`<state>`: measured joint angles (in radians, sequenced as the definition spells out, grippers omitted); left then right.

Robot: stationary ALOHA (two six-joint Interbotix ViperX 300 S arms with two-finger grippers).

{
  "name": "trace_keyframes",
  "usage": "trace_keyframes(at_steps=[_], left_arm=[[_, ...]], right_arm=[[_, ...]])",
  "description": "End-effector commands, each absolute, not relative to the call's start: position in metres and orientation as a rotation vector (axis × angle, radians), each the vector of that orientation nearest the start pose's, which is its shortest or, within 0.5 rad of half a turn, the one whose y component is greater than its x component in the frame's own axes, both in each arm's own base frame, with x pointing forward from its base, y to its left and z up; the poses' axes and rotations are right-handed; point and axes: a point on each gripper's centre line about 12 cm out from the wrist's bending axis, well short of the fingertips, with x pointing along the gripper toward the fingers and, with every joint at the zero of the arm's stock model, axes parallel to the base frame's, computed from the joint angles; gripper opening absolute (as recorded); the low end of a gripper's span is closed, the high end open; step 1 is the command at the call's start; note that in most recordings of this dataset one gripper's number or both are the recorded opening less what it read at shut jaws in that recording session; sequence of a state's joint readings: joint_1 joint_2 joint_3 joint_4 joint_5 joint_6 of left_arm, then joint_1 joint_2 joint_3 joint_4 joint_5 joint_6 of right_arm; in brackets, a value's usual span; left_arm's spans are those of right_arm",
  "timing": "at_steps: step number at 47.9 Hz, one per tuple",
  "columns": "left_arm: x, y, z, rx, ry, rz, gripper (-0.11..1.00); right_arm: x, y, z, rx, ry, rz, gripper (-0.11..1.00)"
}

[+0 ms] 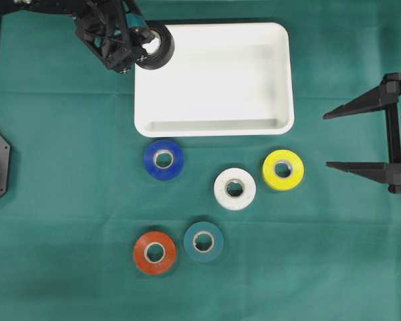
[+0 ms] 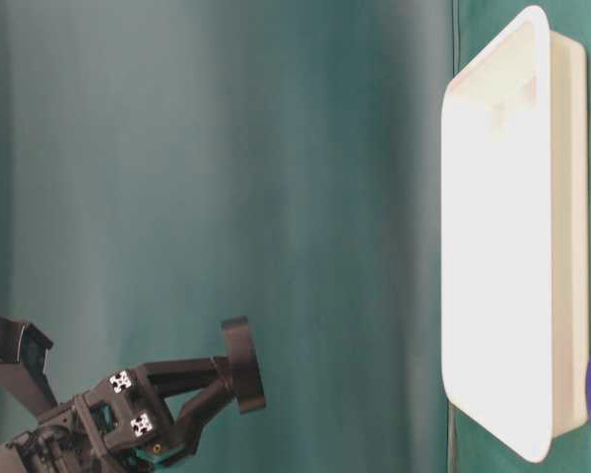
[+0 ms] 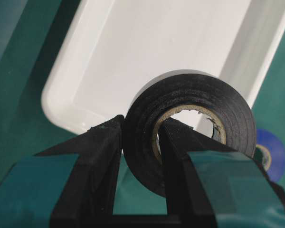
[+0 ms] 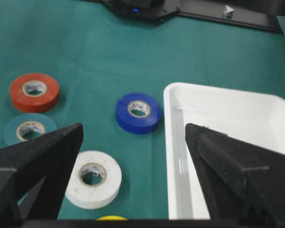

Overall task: Pick up the tape from a random location and place it into the white case.
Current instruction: 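Carry the black tape up and over into the white tray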

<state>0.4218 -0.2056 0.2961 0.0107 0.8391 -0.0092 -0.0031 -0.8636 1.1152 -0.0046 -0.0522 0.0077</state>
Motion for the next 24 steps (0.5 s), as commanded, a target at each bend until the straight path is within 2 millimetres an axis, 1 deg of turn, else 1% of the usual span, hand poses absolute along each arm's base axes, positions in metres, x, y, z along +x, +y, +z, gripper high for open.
trace_keyframes(at_steps=[1,9,18,24], left_arm=[[0.345,0.149,0.326,-0.174,0.861,0.389,0.18],[0.368,0.152,0.325,-0.163,0.861,0.372,0.18],[0.392,0.156,0.331,-0.153,0.841,0.362,0.18],[0.402,0.159,0.335,-0.150,0.831,0.360,0.18]], right_arm=[[0.221,-0.001,0.280,0.000,0.172,-0.003,0.90],[0.220,-0.001,0.281,0.000,0.169,-0.003,0.90],[0.221,-0.001,0.281,0.000,0.167,-0.003,0.90],[0.221,-0.001,0.281,0.000,0.167,-0.003,0.90]])
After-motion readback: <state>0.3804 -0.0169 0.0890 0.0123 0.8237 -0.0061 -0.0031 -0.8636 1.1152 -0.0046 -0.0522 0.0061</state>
